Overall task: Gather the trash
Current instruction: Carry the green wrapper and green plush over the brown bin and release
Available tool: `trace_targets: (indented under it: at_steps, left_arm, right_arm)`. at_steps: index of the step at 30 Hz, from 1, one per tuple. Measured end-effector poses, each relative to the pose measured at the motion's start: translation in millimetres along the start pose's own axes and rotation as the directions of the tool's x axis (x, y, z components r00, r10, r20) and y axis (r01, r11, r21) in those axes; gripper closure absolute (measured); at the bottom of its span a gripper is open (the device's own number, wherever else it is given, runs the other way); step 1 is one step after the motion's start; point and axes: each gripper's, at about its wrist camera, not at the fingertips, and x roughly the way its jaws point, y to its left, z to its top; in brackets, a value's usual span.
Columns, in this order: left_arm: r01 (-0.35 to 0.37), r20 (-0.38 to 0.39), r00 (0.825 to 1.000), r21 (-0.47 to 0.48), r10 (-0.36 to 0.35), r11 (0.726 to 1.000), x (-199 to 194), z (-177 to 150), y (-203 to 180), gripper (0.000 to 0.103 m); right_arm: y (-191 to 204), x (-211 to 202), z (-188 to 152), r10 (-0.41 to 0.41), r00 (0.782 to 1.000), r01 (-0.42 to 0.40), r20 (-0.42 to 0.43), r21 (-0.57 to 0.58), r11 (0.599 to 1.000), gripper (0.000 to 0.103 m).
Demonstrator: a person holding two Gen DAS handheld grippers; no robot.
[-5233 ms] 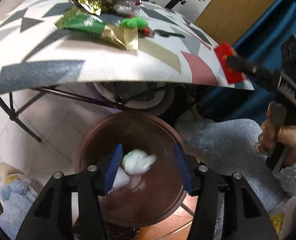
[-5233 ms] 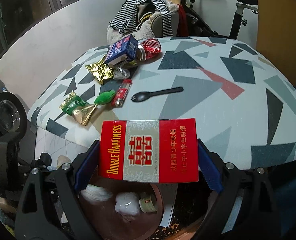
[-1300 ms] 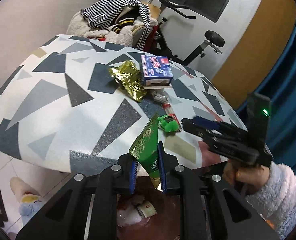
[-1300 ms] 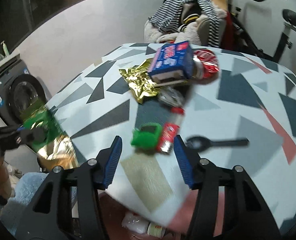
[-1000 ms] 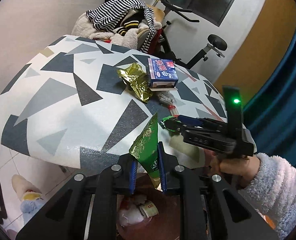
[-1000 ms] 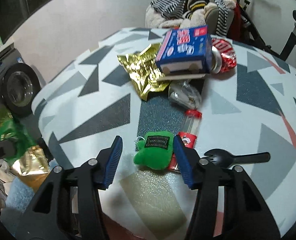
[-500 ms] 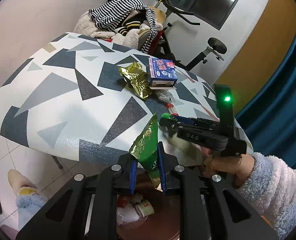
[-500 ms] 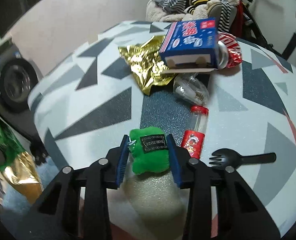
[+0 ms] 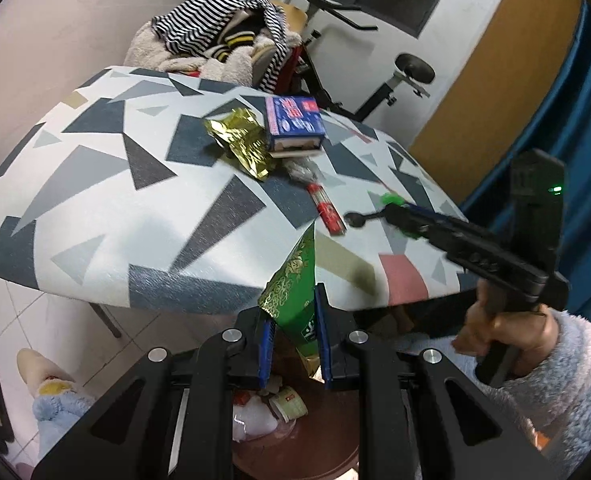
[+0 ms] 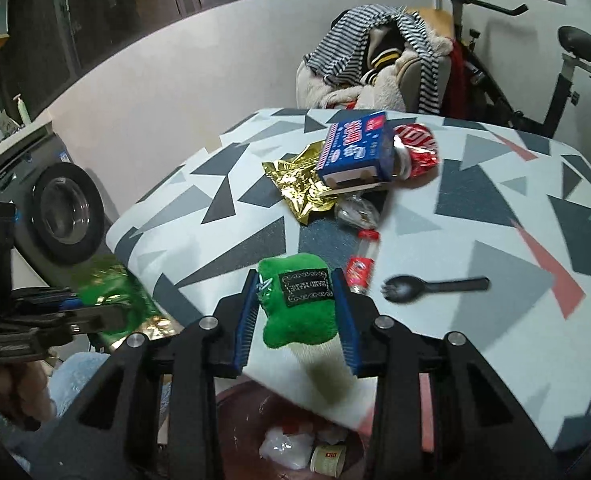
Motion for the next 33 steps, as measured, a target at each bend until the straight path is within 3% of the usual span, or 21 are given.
trace_targets:
  at_steps: [11, 17, 27, 29, 33]
  left_arm:
    - [0.024, -0.149, 0.989, 0.094, -0.01, 0.995, 31, -40, -21, 0.085]
    - [0.035, -0.222, 0.975, 0.132, -0.005, 0.991, 47, -59, -25, 0.085]
    - [0.066, -0.266, 0.963, 0.124, -0.031, 0.99, 56, -69, -28, 0.084]
    - [0.067, -0.275, 0.961, 0.126, -0.03, 0.99, 59, -71, -29, 0.08]
    - [0.078, -0.271, 0.962, 0.119, -0.043, 0.99, 58, -72, -28, 0.058]
  right_arm:
    - [-16, -50, -40, -0.056, 0.998, 0.055, 0.023, 0.028, 0.998, 0.065]
    - [-23, -56, -54, -0.067, 0.998, 0.067, 0.008, 0.051, 0.996, 0.065]
    - [-24, -49, -65, -0.073, 0.997, 0.074, -0.024, 0.054, 0.996, 0.065]
    - [-22, -47, -66, -0.072, 0.997, 0.073, -0.03, 0.054, 0.996, 0.065]
    - [-20, -44, -69, -0.069, 0.997, 0.071, -0.041, 0.054, 0.996, 0.065]
